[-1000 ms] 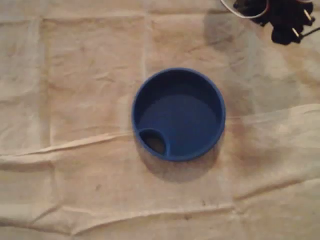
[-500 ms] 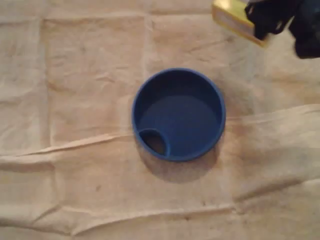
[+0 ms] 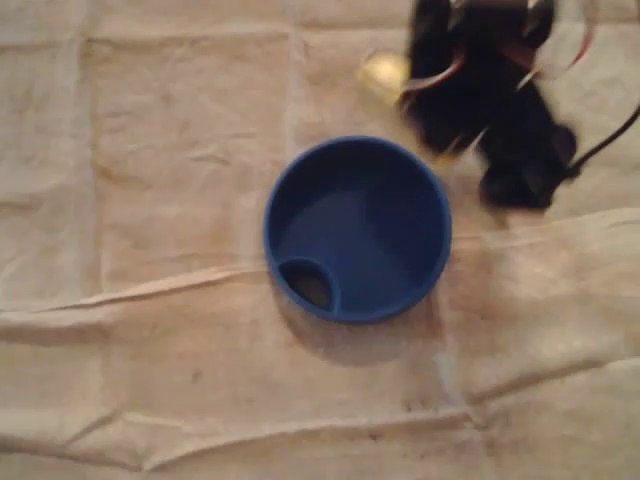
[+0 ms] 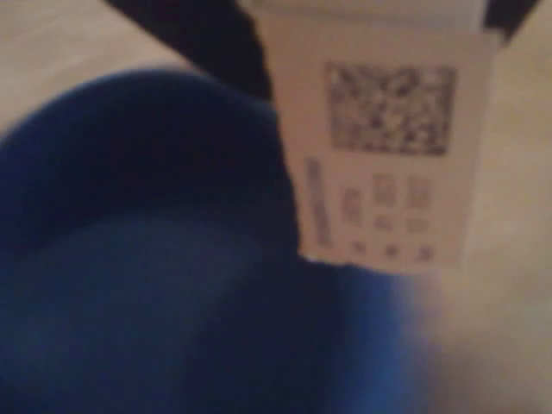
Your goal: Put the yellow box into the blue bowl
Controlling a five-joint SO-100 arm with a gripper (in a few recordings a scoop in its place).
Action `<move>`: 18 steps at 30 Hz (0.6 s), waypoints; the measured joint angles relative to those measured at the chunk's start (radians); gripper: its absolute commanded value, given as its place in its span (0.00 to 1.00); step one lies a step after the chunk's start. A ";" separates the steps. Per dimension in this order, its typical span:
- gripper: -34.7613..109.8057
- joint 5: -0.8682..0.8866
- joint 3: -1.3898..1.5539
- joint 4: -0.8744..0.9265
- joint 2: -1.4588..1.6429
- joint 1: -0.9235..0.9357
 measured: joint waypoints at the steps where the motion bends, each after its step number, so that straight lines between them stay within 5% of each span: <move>1: 0.24 -0.009 -0.041 0.000 -0.025 0.005; 18: 0.24 -0.124 -0.446 -0.109 -0.348 0.060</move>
